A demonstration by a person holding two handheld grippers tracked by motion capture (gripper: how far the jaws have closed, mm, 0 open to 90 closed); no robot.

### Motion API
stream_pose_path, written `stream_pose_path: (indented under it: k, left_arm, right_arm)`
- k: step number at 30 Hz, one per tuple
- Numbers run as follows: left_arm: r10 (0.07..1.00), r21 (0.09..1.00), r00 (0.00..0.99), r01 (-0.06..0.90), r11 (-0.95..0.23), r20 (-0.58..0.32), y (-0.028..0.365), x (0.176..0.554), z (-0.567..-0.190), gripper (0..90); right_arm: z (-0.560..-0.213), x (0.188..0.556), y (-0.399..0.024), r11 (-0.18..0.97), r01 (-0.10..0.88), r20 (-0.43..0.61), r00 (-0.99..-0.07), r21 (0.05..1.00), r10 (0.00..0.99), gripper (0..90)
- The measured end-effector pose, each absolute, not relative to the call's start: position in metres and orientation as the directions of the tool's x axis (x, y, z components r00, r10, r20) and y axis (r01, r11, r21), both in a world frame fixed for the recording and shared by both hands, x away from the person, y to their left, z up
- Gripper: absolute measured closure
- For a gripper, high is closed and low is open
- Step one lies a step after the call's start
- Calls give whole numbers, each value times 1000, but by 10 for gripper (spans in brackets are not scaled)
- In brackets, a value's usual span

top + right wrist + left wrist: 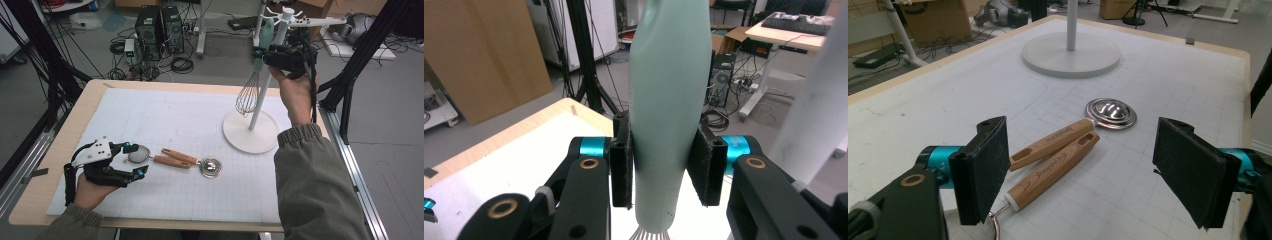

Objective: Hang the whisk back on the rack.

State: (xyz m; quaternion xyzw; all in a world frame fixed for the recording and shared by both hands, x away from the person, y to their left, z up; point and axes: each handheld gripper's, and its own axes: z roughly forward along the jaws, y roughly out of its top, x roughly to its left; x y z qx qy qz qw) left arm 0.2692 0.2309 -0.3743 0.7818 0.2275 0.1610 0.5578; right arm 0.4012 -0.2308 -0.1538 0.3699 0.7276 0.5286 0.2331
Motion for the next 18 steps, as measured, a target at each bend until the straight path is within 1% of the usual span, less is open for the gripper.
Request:
stream_pose_path:
  k: [7,13,18]
  left_arm:
    - [536,944,844,180,-276,-4,232,270,-375,229]
    - [544,945,839,182,-273,-4,234,270,-375,228]
    - [549,945,836,184,-272,-5,235,270,-375,225]
  right_arm:
    - [-159,402,-236,153,293,60,-608,944,792,667]
    - [-164,402,-243,134,273,68,-620,953,782,663]
    - [-165,402,-246,139,261,59,-629,955,775,659]
